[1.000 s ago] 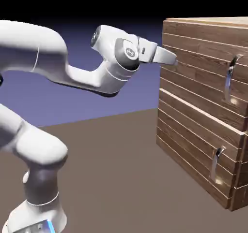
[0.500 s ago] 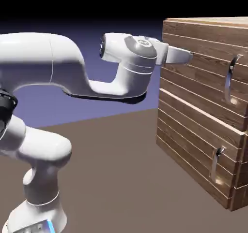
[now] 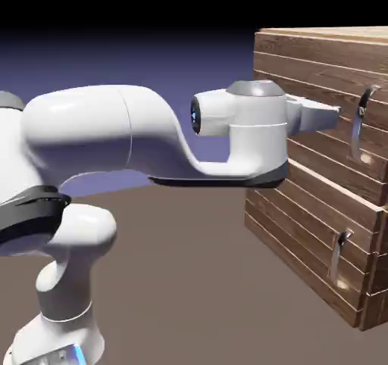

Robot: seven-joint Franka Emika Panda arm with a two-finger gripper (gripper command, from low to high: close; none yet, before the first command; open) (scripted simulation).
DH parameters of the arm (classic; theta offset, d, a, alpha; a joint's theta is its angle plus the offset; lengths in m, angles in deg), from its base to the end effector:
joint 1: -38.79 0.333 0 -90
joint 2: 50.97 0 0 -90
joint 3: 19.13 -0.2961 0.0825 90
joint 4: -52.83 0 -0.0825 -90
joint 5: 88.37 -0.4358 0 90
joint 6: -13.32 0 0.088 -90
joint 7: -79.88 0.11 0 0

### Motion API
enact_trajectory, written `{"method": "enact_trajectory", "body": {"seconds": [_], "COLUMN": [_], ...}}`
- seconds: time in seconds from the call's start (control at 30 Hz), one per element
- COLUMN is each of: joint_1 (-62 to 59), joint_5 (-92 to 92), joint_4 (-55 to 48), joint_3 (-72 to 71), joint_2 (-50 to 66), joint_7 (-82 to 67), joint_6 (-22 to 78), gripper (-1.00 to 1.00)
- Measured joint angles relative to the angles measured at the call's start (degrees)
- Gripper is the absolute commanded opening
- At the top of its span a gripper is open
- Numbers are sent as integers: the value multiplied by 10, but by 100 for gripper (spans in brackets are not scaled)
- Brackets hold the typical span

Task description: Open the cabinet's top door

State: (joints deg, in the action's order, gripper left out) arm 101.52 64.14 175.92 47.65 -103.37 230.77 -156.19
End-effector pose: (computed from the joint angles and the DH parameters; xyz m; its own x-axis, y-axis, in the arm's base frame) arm 0.5168 -0.1032 0.5378 0.0410 -0.7035 0.7095 0.0110 -0.7097 -0.7044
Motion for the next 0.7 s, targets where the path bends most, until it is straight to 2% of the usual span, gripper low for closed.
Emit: {"method": "enact_trajectory", "body": {"seconds": [0.17, 0.23, 0.4, 0.43, 0.5, 0.7], "joint_1": [51, 55, 159, 162, 162, 38], "joint_5": [125, 134, 135, 135, 135, 128], "joint_4": [-31, -33, -118, -121, -121, -19], "joint_3": [55, 59, 122, 125, 125, 46], "joint_2": [-16, -17, -1, -1, -1, 47], "joint_7": [89, 96, 91, 91, 91, 151], "joint_6": [4, 4, 5, 5, 5, 59], "gripper": [100, 100, 100, -100, -100, -100]}}
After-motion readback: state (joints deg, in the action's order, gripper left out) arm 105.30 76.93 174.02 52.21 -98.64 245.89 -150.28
